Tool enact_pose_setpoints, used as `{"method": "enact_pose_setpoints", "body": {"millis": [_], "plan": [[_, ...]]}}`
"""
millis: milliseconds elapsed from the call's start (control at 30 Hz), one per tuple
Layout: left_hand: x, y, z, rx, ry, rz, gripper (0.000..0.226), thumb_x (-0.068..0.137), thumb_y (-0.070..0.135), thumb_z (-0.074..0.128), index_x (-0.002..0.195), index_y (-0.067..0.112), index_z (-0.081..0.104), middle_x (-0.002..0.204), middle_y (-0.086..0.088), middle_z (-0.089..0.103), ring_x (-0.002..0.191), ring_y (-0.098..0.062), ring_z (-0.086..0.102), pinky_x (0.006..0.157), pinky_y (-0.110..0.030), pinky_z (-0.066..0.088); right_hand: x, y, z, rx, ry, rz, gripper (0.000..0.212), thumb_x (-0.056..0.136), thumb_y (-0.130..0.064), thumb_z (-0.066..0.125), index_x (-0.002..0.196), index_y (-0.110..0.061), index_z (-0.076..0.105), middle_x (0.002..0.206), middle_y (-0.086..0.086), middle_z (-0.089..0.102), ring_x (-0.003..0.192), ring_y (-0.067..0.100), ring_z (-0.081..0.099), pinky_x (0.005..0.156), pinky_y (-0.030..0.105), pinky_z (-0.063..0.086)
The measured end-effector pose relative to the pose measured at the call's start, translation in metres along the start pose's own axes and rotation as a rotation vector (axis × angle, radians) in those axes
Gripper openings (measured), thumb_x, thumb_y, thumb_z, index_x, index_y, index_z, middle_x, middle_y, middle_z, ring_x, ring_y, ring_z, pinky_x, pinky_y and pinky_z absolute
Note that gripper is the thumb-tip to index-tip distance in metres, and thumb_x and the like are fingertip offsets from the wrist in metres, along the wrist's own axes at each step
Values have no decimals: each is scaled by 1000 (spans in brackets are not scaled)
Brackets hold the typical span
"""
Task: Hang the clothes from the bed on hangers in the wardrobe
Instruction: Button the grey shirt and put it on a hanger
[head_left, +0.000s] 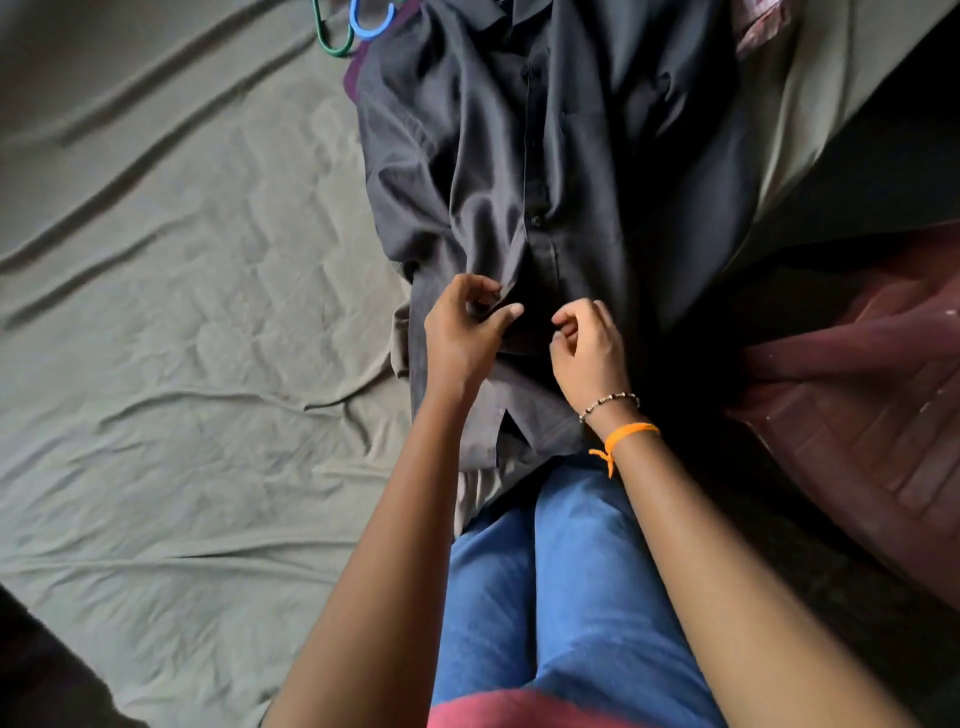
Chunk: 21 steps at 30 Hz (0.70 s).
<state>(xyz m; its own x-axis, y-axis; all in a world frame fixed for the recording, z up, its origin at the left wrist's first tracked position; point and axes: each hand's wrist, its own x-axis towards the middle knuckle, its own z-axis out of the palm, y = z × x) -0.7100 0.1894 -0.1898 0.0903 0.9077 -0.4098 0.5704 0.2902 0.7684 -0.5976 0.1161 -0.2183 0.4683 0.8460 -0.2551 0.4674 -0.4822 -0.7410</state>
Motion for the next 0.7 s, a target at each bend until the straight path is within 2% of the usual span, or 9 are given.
{"method": "enact_pose_setpoints", "body": {"millis": [67, 133, 233, 300, 367, 433, 500, 600, 700], "plan": [[3, 1, -1, -35, -15, -38, 12, 83, 24, 70, 87, 15, 64, 76, 12, 61, 71, -5, 57, 67, -17, 44, 12, -2, 16, -80, 20, 116, 28, 75, -18, 68, 93, -7, 50, 99, 12, 51, 89, 33, 53, 74, 44, 44], [5, 1, -1, -54, -16, -65, 7, 89, 23, 62, 83, 19, 64, 76, 10, 63, 73, -7, 58, 68, -21, 45, 23, -6, 26, -279, 59, 195, 44, 71, -34, 72, 96, -11, 45, 105, 10, 51, 97, 32, 52, 69, 42, 42], [8, -2, -2, -79, -20, -79, 10, 86, 16, 62, 78, 22, 66, 73, 13, 64, 73, -10, 59, 74, -34, 53, 32, -10, 27, -371, 143, 172, 33, 76, -28, 64, 98, -11, 47, 106, 11, 54, 100, 34, 53, 65, 40, 40], [9, -4, -2, -132, -46, -91, 12, 82, 17, 66, 73, 25, 66, 70, 12, 65, 71, -11, 60, 76, -43, 56, 33, -7, 20, -253, 183, 84, 18, 79, -18, 60, 92, -8, 52, 97, 13, 59, 93, 35, 55, 64, 38, 36], [9, -2, 0, -166, -68, -103, 14, 80, 16, 69, 71, 27, 66, 69, 10, 66, 68, -11, 60, 74, -42, 55, 32, -4, 10, -122, 195, 17, 11, 81, -12, 61, 86, -3, 59, 83, 15, 64, 79, 34, 58, 65, 35, 38], [8, 3, 1, -118, -58, -79, 15, 80, 10, 70, 73, 24, 66, 71, 10, 67, 68, -8, 61, 72, -32, 51, 28, -6, -2, 62, 166, 104, 11, 81, -11, 66, 84, 0, 65, 73, 10, 64, 67, 22, 57, 63, 26, 40], [4, 9, 0, 36, -21, 35, 10, 80, 10, 69, 79, 20, 69, 76, 9, 68, 77, -9, 62, 76, -29, 50, 24, -9, -12, 225, 140, 209, 12, 80, -11, 70, 83, 0, 69, 67, -1, 62, 60, 2, 55, 59, 14, 41], [-3, 20, 0, 337, 21, 254, 11, 81, 14, 66, 89, 20, 71, 84, 6, 71, 85, -18, 57, 81, -36, 45, 20, -16, -22, 268, 148, 222, 10, 78, -17, 74, 77, -8, 68, 62, -12, 58, 54, -10, 53, 56, 5, 39], [-9, 29, 3, 292, 34, 246, 12, 79, 14, 67, 88, 20, 72, 82, 5, 73, 80, -18, 61, 78, -33, 47, 21, -29, -24, 284, 158, 187, 12, 76, -17, 75, 74, -9, 67, 60, -11, 57, 51, -10, 52, 54, 6, 38]]}}
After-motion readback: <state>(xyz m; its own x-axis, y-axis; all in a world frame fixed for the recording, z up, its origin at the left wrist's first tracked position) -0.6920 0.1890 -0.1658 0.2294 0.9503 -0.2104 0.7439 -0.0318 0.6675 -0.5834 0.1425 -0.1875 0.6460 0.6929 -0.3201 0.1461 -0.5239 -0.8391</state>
